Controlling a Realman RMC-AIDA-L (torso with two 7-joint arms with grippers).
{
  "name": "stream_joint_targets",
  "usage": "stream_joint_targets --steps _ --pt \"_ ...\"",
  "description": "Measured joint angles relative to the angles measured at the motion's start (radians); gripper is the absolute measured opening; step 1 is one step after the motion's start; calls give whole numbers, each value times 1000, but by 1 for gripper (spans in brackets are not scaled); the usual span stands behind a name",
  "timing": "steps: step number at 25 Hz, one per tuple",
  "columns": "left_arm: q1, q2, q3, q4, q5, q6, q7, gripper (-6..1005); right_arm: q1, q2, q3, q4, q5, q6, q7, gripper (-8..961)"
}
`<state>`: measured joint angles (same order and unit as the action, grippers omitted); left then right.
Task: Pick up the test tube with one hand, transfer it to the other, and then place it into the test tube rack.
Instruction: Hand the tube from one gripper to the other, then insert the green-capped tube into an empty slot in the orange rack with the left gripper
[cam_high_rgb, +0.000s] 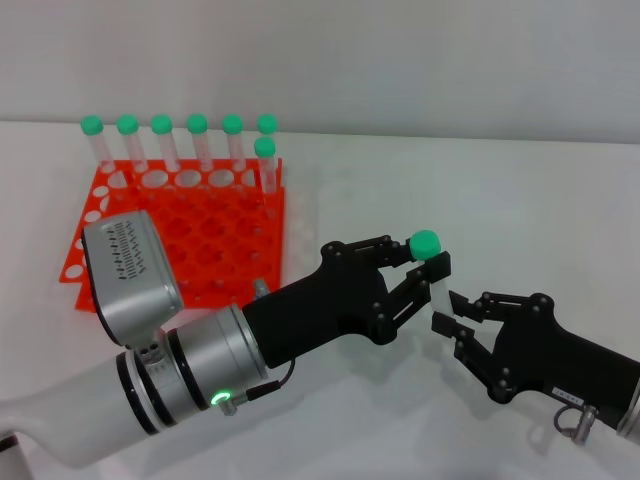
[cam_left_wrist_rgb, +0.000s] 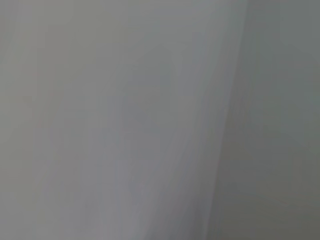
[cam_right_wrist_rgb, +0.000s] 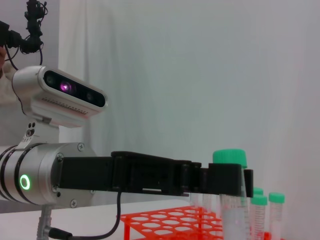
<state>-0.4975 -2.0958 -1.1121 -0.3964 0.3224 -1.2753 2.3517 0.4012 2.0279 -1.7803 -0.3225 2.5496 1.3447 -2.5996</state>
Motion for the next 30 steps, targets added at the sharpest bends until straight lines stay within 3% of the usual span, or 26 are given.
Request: stream_joint_targets --steps 7,10,16,19,20,24,26,30 --pt "9 1 -10 -1 -15 -9 0 250 -2 -2 6 4 -6 -4 17 179" --pt "14 4 -11 6 -45 -10 1 240 -7 -3 19 11 -5 -7 25 382" --pt "71 12 -22 3 -127 -33 63 221 -53 -11 124 16 -2 -13 23 509" --pt "113 15 -70 10 -156 -66 105 215 -79 -13 234 43 -1 -11 18 573" --pt "172 15 -171 15 -162 -103 158 216 -84 -13 269 52 -1 -9 16 594" --pt "245 9 -320 16 -168 -145 198 218 -98 -14 419 93 -1 -5 16 752" --pt "263 9 -362 19 -191 -159 202 219 -98 -14 466 106 -1 -4 16 844" --pt "258 10 -377 38 -302 -164 216 221 -98 -14 536 112 0 6 15 846"
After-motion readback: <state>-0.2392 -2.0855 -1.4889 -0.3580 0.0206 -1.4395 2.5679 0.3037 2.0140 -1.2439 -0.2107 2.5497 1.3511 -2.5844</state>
